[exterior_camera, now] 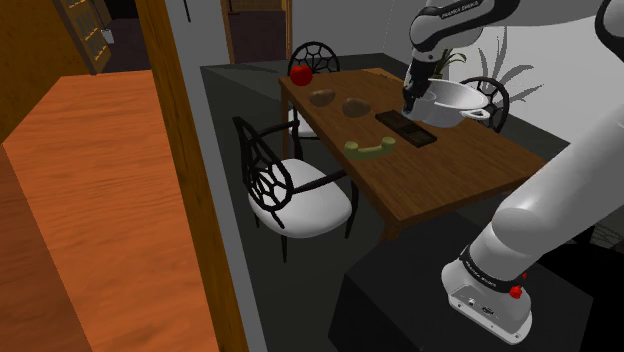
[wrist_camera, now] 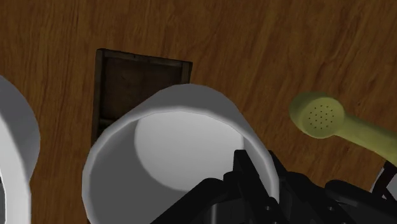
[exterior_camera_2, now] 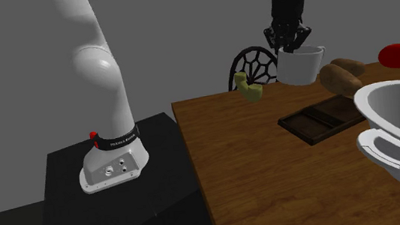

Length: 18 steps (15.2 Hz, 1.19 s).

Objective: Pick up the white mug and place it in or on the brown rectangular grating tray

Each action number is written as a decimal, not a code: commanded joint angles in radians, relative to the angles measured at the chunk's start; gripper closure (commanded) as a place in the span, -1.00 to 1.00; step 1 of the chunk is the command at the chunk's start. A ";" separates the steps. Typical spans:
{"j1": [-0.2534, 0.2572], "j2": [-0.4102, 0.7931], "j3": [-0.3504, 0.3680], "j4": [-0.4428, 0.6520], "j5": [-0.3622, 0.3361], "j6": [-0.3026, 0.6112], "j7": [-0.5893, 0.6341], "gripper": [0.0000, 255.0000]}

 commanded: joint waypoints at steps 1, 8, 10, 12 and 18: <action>-0.005 0.075 -0.018 0.079 0.028 -0.006 -0.039 1.00; -0.062 0.349 -0.054 0.410 0.149 -0.079 -0.171 1.00; -0.064 0.355 -0.051 0.390 0.151 -0.054 -0.172 1.00; -0.064 0.361 -0.050 0.371 0.154 -0.029 -0.173 1.00; -0.066 0.385 -0.047 0.320 0.166 0.044 -0.178 1.00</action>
